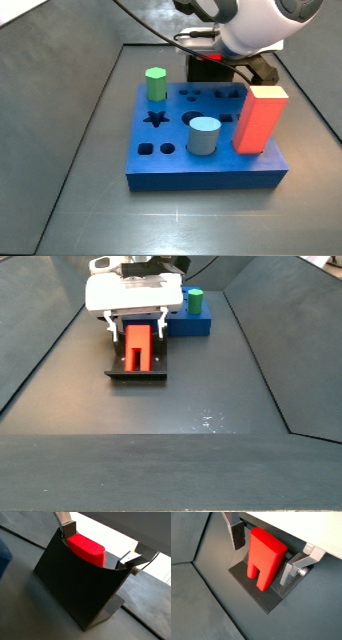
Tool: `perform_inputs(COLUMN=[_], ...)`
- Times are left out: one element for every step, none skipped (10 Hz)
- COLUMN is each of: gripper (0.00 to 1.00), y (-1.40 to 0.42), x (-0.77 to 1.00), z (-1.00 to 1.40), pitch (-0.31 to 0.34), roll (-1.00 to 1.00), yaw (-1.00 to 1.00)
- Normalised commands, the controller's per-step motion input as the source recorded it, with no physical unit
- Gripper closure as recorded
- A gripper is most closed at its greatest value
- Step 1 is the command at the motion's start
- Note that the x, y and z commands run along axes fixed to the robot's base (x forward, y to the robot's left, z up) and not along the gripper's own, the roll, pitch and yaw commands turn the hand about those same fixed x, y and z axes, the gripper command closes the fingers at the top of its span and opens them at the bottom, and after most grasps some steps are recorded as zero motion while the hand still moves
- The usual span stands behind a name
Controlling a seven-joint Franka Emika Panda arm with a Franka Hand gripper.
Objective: Pick up the square-circle object. Move up. Place the square-circle object on the fixture. Regrasp the square-circle object. Move to above the board. Insert the square-circle object.
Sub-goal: Regrasp the square-circle object, then move to above the board.
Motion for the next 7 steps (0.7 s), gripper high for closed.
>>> perform_inputs(gripper=[0.0, 0.0, 1.0, 1.0, 1.0, 1.0, 1.0], y=[0.0, 0.0, 0.0, -0.3, -0.3, -0.28, -0.27], x=[0.01, 0.01, 0.0, -0.17, -0.17, -0.17, -0.17], z=[-0.17, -0.17, 0.0, 1.0, 1.0, 1.0, 1.0], pitch=[-0.006, -0.006, 0.0, -0.214, -0.214, -0.204, -0.18], roll=[0.05, 0.05, 0.0, 0.29, 0.29, 0.22, 0.16], yaw=[-0.02, -0.01, 0.0, -0.12, -0.12, -0.14, -0.16])
